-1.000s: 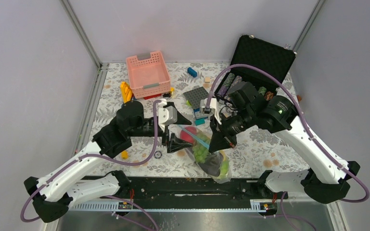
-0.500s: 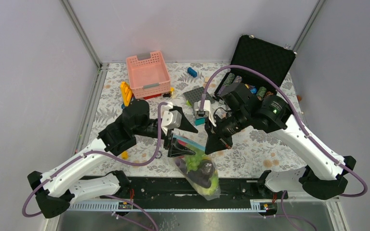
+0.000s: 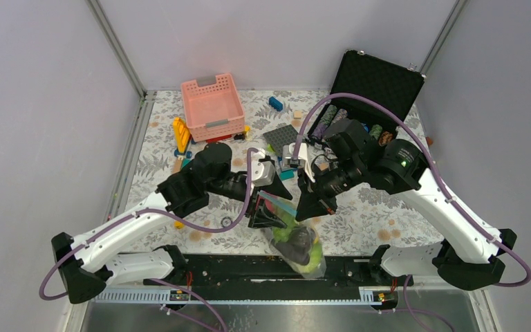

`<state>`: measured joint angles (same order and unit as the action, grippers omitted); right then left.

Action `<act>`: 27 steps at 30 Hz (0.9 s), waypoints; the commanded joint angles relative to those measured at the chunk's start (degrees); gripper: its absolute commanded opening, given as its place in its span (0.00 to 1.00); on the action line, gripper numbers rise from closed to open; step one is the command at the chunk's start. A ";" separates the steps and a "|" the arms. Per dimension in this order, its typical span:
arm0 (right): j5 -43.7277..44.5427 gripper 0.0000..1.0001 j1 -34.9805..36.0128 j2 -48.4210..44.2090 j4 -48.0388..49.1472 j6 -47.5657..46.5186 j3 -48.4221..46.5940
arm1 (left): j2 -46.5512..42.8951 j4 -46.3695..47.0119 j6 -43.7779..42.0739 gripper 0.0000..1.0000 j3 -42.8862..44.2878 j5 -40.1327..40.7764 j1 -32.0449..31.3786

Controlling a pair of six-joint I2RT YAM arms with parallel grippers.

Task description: Open the zip-top bag and remove the fake food

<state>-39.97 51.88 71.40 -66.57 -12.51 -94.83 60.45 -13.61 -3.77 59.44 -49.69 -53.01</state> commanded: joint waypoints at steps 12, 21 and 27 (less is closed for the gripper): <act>7.07 0.04 0.50 -9.61 13.48 4.11 6.35 | 0.40 -4.23 -3.74 0.00 4.86 0.88 -0.84; 19.19 0.72 0.51 -23.94 30.85 11.82 23.81 | -1.69 -6.15 -1.74 0.00 4.66 8.08 -0.78; 24.47 0.81 0.51 -37.26 48.03 16.96 40.71 | -4.58 -1.18 3.50 0.00 2.12 14.67 -0.81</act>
<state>-20.36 52.14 39.86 -33.78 0.19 -61.73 59.72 -23.07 -3.68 61.76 -39.72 -53.76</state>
